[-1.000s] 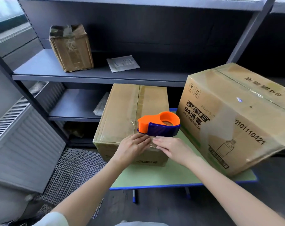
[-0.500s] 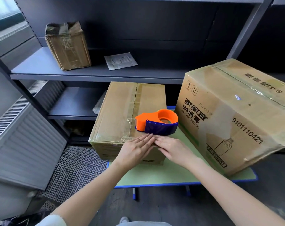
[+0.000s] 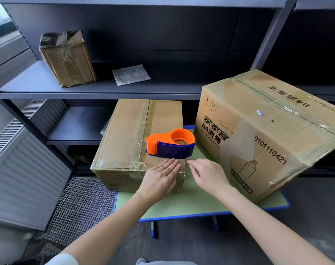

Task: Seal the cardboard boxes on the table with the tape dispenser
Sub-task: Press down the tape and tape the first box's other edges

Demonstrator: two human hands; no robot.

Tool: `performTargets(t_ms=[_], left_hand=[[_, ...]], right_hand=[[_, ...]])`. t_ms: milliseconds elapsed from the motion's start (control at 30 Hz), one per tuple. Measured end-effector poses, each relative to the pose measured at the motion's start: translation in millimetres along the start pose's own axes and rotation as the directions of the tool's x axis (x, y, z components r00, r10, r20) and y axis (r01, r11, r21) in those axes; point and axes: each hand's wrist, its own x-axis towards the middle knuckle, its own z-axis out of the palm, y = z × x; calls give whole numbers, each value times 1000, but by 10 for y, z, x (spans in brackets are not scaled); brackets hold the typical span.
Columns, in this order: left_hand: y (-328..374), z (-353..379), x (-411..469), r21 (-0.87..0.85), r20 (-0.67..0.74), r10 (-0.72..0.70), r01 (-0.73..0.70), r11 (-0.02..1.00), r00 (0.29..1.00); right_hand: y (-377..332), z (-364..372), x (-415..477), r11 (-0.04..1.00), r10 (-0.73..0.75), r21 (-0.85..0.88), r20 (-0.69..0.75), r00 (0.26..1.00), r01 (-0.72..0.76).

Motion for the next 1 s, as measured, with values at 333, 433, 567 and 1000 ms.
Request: performTargets(t_ms=[333,433,567,1000], left_hand=[[44,114,90,-5,6,-4,4,1000,1000],[78,93,88,-4,26,-20,21,1000,999],[142,62,58,4,60,-48,48,999,997],[118,191,89,2,9,-103,103,995,995]], right_hand=[[-35,5,164,994,54,-111,319,946,-19],[-57,-12,211,991,30,-136,345,938,19],[-87,-48,259,985,27,-168,369,929,38],[-67,-147,304,995,-21,-77,453,891,62]])
